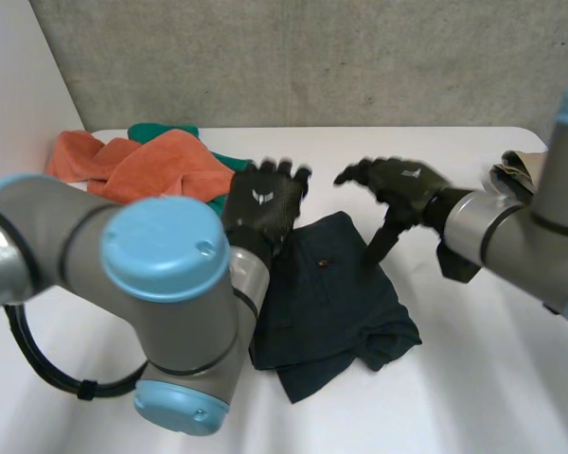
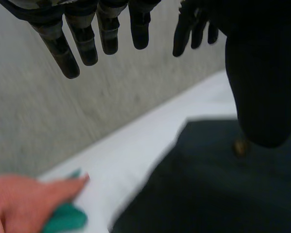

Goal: Fold the laundry.

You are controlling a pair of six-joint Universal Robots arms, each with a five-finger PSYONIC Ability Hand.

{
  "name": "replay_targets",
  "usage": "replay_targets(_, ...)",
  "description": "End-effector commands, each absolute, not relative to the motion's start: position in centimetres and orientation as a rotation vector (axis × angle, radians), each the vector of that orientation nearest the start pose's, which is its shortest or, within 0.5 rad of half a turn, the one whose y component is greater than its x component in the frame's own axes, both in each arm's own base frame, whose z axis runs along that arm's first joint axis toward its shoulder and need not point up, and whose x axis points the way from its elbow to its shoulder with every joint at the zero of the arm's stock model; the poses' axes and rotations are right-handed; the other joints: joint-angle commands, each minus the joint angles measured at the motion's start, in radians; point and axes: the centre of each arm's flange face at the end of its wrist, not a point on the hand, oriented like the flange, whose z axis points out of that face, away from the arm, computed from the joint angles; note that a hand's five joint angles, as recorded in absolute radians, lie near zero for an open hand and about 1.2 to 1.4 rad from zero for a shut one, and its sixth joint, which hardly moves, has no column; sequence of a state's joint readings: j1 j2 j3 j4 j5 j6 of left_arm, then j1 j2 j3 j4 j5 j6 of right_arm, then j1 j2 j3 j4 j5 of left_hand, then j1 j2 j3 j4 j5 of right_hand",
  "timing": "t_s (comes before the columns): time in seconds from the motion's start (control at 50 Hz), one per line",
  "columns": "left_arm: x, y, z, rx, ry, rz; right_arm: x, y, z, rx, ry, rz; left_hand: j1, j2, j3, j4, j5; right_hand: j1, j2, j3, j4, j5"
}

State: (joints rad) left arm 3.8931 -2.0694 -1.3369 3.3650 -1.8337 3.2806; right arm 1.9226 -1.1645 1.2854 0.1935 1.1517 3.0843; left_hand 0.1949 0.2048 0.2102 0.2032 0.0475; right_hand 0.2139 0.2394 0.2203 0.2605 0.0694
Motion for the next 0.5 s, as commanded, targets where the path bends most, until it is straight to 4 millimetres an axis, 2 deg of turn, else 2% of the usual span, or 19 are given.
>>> replay_targets(0.02, -36.3, -20.2, 16.1, 0.911, 2.491, -2.003, 30.2, -28.4, 17.9, -1.032, 2.152, -1.404, 0.013, 0.003, -0.003, 0.004, -0.014, -0.039, -0.065, -0.046, -0.086, -0.069)
replay_targets(0.04, -36.1, -20.1, 15.2, 0.931, 2.512, -1.939, 30.2, -28.4, 17.5, -1.047, 2.162, -1.405, 0.01, 0.0, -0.005, 0.002, -0.017, -0.039, -0.065, -0.046, -0.086, -0.069)
replay_targets(0.18, -35.8, -20.0, 14.1, 0.958, 2.537, -1.862, 30.0, -28.7, 14.5, -1.228, 2.227, -1.408, 0.019, 0.009, 0.003, 0.01, -0.009, -0.039, -0.065, -0.046, -0.086, -0.069)
replay_targets(0.26, -36.0, -20.1, 14.0, 0.989, 2.551, -1.869, 30.0, -28.8, 14.4, -1.276, 2.223, -1.432, 0.036, 0.026, 0.021, 0.028, 0.009, -0.039, -0.065, -0.046, -0.086, -0.069)
replay_targets(0.4, -36.4, -20.9, 12.9, 1.036, 2.588, -1.851, 30.2, -29.1, 14.3, -1.269, 2.21, -1.459, 0.074, 0.064, 0.059, 0.066, 0.047, -0.039, -0.065, -0.046, -0.086, -0.069)
replay_targets(0.5, -36.3, -20.9, 12.9, 1.041, 2.593, -1.834, 30.1, -29.3, 14.5, -1.266, 2.206, -1.474, 0.095, 0.085, 0.08, 0.087, 0.068, -0.039, -0.065, -0.046, -0.086, -0.069)
